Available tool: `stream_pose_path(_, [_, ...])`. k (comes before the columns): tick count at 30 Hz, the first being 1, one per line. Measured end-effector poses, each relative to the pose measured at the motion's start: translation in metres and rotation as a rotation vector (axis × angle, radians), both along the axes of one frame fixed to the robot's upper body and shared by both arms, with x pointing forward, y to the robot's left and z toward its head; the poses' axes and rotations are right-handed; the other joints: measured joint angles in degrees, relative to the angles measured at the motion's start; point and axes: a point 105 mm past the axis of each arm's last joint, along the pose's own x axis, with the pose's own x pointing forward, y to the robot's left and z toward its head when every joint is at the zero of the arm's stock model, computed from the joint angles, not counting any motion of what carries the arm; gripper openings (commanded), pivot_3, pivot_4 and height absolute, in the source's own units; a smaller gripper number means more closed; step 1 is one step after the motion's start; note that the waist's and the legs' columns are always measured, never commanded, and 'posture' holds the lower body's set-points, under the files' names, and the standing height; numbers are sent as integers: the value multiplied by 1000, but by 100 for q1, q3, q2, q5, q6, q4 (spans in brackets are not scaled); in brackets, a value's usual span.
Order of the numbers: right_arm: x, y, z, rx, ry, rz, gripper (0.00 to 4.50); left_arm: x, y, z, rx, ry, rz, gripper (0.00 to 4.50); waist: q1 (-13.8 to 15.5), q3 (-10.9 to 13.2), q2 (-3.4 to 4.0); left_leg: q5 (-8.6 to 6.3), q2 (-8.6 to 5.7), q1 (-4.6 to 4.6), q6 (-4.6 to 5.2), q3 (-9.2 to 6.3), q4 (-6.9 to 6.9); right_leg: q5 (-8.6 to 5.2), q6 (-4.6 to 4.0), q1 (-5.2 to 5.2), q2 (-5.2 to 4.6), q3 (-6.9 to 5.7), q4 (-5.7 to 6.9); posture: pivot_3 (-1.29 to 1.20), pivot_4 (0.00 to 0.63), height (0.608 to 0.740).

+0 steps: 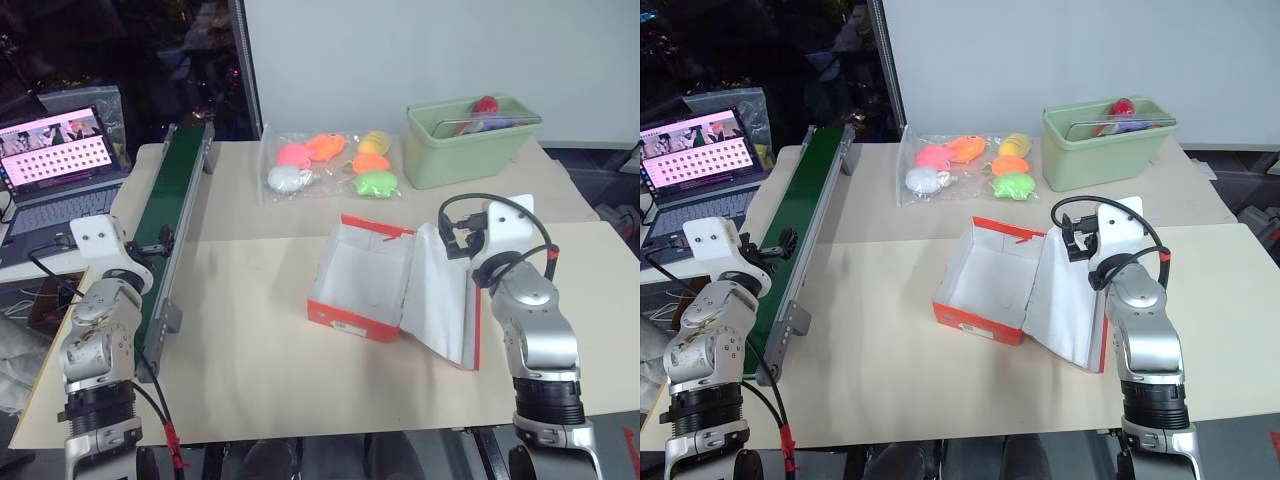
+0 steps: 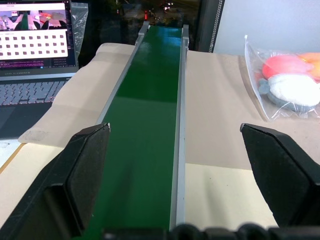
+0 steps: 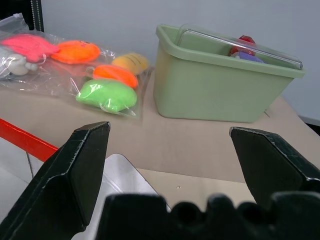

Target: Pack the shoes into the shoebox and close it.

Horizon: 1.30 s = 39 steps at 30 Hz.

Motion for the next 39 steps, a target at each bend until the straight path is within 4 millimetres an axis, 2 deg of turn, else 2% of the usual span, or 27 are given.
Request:
stream_pose_path(2, [1,5,0,28,10,31,4477,-2,1,0,8,2,2,4500,-7,0,0,-1,3,1,-2,2,0,1,-1,-1,5,2,0,0,150,740])
stream_pose_path(3, [2,15,3,80,20,101,4477,-6,2,-2,22,6,0,4500,-46,2,0,-9,14,2,-6,15,0,6,-9,-6,16,21,-6,0,150,740])
stream_pose_path(5, [0,56,25,174,19,352,4477,-15,1,-9,32,21,-10,4500,-166,5,3,-14,33,5,-4,29,0,8,-12,-12,30,33,-5,0,150,740])
stream_pose_path(7, [-23,111,63,126,-18,705,4477,-21,0,-17,29,39,-19,4500,-181,5,1,-23,70,13,-12,37,0,11,-17,-6,65,26,-9,0,150,740])
stream_pose_path(8, [-31,122,68,97,-22,783,4477,-22,1,-18,29,43,-17,4500,-164,0,-7,-31,86,20,-18,36,0,10,-17,2,81,16,-16,0,150,740])
stream_pose_path(9, [-44,137,66,36,6,898,4477,-26,5,-20,30,48,-8,4500,-127,-9,-22,-43,103,27,-28,31,1,10,-17,10,105,12,-22,0,150,740])
stream_pose_path(10, [-53,149,56,-22,63,995,4477,-30,10,-23,36,59,6,4500,-112,-12,-29,-47,105,27,-33,30,1,10,-18,11,121,11,-31,0,150,740])
stream_pose_path(13, [-78,176,10,-129,285,1232,4477,-42,24,-28,48,83,31,4500,-104,-10,-31,-49,114,20,-39,34,1,23,-40,-2,133,17,-40,0,150,740])
stream_pose_path(16, [-88,188,-7,-175,353,1311,4477,-55,36,-22,67,70,51,4500,-96,-8,-33,-50,127,22,-46,41,1,31,-52,-4,136,29,-45,0,150,740])
stream_pose_path(20, [-84,190,-17,-201,377,1291,4477,-79,61,-10,126,66,113,4500,-102,-8,-33,-56,147,23,-51,55,0,35,-60,-8,148,33,-55,0,150,740])
stream_pose_path(23, [-85,196,-16,-185,366,1303,4477,-93,69,-16,169,118,98,4500,-72,-7,-32,-61,162,24,-56,68,0,39,-66,-10,157,34,-59,0,150,740])
stream_pose_path(29, [-84,202,-15,-167,350,1296,4477,-99,63,-20,161,146,37,4500,15,-7,-32,-62,171,25,-58,74,0,45,-76,-6,166,33,-68,0,150,740])
stream_pose_path(39, [-80,202,-15,-143,342,1246,4477,-96,51,-18,150,147,-13,4500,-4,-7,-32,-68,191,28,-67,85,0,53,-88,-10,194,40,-73,0,150,740])
